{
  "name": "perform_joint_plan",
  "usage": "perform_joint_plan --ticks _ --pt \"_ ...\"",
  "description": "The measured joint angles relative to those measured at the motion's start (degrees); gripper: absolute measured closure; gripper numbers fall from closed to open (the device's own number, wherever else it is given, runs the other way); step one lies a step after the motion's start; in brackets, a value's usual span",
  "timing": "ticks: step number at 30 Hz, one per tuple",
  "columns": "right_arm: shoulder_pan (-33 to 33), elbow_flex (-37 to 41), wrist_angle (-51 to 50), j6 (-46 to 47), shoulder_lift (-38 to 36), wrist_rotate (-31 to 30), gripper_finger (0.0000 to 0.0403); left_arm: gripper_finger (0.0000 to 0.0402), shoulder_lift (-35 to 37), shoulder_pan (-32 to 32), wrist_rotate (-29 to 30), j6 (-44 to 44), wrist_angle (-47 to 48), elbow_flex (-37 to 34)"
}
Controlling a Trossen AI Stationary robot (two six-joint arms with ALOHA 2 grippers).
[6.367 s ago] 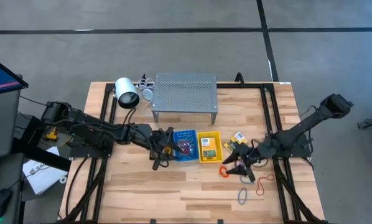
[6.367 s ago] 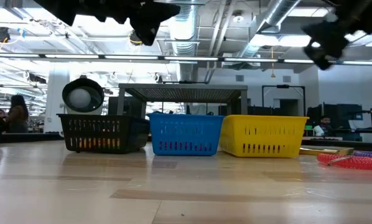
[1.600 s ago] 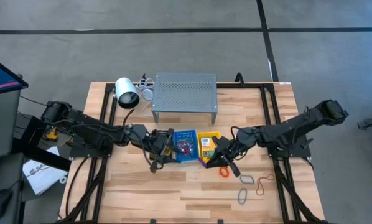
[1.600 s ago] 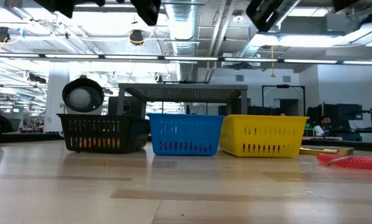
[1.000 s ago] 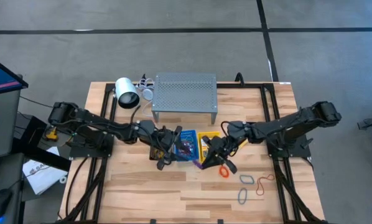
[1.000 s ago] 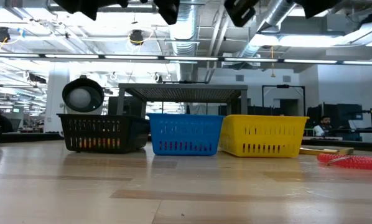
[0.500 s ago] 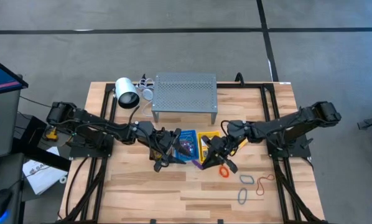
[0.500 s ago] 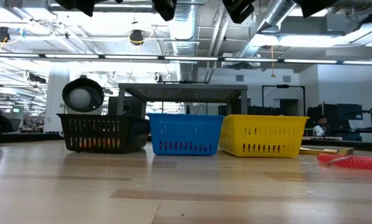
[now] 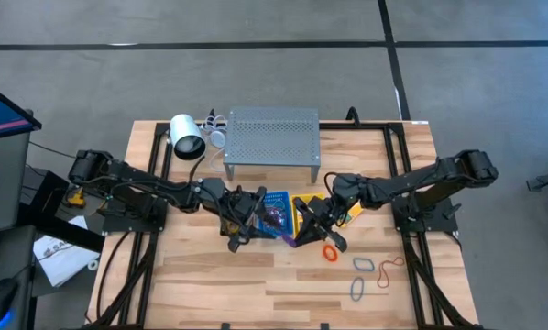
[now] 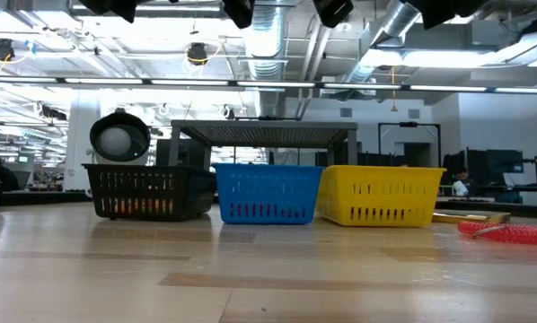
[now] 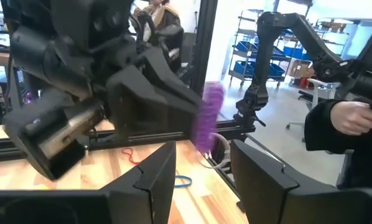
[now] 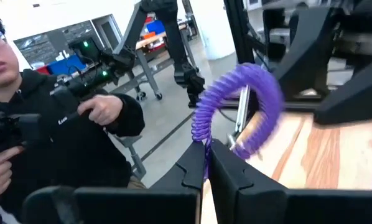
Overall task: Pick & Place Office Desk Supplies
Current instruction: Put the violet spring keychain into the black basket
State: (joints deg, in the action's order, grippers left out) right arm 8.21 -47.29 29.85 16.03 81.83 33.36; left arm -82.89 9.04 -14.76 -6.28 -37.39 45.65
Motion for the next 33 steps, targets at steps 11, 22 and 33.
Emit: perform_joint_plan --ticks 11,22,33 --pt "-2.2 -4.2 -0.1 -0.9 6.0 3.2 0.0395 0.0252 0.0 0.5 0.2 -0.2 0.0 0.0" --pt "-3.4 -4.9 -0.5 -1.0 5.8 5.7 0.0395 0.0289 0.0 1.6 0.2 -0.2 1.9 0.0" --pt "-3.4 -4.9 -0.9 -1.0 6.3 5.6 0.0394 0.0385 0.0 1.6 0.2 1.0 1.4 0.0"
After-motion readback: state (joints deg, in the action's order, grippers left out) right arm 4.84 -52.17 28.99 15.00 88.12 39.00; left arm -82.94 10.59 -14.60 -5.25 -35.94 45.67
